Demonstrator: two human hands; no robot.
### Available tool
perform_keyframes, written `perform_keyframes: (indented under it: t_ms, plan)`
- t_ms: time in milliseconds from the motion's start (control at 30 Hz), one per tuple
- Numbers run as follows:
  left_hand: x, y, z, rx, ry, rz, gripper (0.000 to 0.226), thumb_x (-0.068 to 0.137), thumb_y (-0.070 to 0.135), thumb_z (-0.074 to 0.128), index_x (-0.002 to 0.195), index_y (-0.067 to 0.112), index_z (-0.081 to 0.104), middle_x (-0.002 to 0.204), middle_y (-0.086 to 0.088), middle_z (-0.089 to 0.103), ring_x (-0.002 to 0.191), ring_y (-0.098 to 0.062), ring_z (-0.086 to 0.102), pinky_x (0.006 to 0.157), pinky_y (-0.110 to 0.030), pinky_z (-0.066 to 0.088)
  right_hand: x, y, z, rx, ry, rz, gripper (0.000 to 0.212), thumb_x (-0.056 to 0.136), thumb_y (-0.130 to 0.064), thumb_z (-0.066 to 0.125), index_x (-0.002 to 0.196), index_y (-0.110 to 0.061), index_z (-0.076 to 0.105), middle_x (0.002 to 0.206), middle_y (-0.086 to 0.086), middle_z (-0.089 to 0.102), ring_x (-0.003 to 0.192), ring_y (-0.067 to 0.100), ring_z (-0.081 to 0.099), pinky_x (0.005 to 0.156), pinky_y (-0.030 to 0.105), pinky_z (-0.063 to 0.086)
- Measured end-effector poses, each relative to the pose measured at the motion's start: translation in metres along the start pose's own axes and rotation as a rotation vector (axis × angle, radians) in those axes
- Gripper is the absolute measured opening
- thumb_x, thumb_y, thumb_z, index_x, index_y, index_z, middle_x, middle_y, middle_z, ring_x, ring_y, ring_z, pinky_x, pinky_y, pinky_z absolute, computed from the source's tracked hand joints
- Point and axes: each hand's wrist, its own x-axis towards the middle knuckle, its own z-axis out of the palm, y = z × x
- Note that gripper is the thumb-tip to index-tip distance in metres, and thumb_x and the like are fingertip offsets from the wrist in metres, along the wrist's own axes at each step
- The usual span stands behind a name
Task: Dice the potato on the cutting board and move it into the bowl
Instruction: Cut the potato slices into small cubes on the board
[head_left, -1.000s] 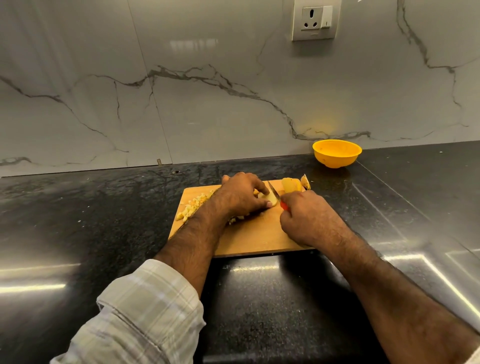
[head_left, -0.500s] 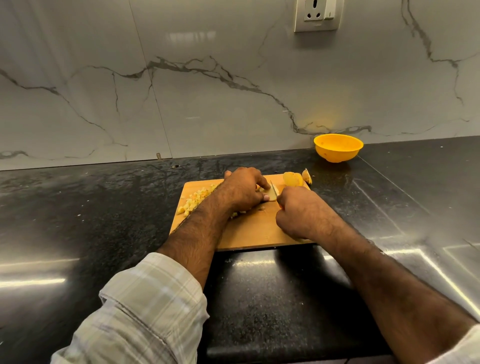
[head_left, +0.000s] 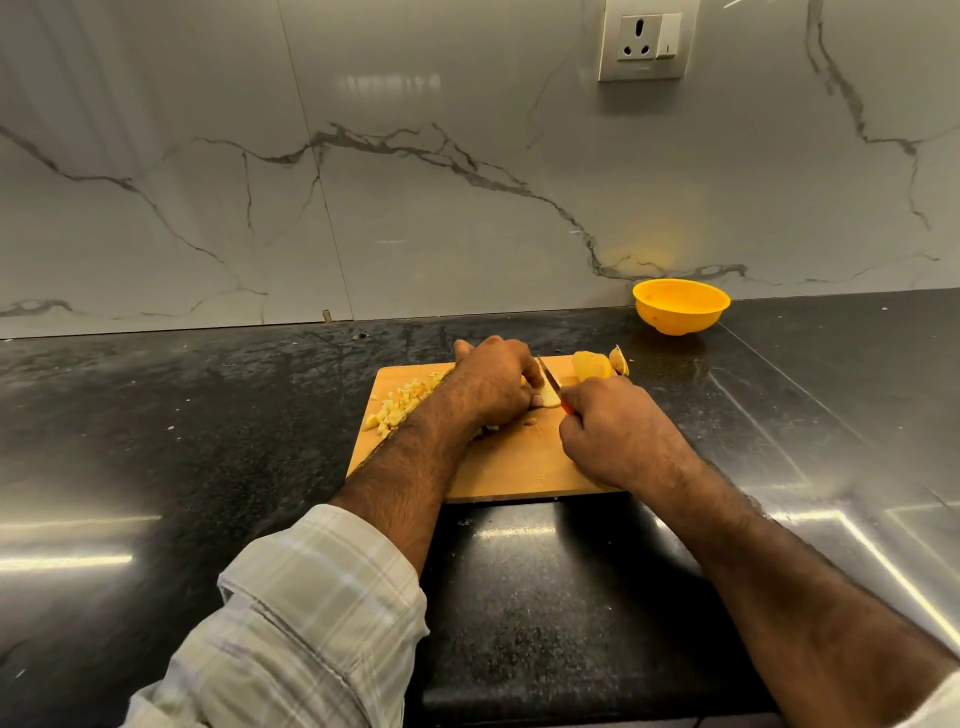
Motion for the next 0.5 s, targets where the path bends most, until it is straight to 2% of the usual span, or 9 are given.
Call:
perform_keyframes:
  t_ms: [300, 500]
  plan:
    - [0.0021, -0.0021, -0.0003, 0.027, -0.025, -0.004, 0.028, 0.094, 0.043, 0.076, 0.121, 0.036, 0.076, 0.150, 0.011, 0.055, 0.145, -0.020, 0.040, 0.110, -0.053, 0.024, 0.0033, -0.0024, 0.0012, -0.016, -0.067, 0.077, 0.040, 0.098, -0.026, 0.058, 0.136, -0.018, 0.063, 0.124, 0.003, 0.065, 0.104, 0.019, 0.059, 0.090, 0.035, 0.057]
    - [0.0013, -0.0005, -0.0002, 0.060, -0.018, 0.001, 0.029, 0.095, 0.042, 0.075, 0.123, 0.036, 0.075, 0.146, 0.011, 0.058, 0.142, -0.019, 0.043, 0.109, -0.053, 0.023, 0.0027, -0.0038, -0.0053, 0.026, -0.086, 0.084, 0.039, 0.097, -0.023, 0.068, 0.135, -0.016, 0.060, 0.127, 0.003, 0.064, 0.102, 0.017, 0.054, 0.084, 0.029, 0.051]
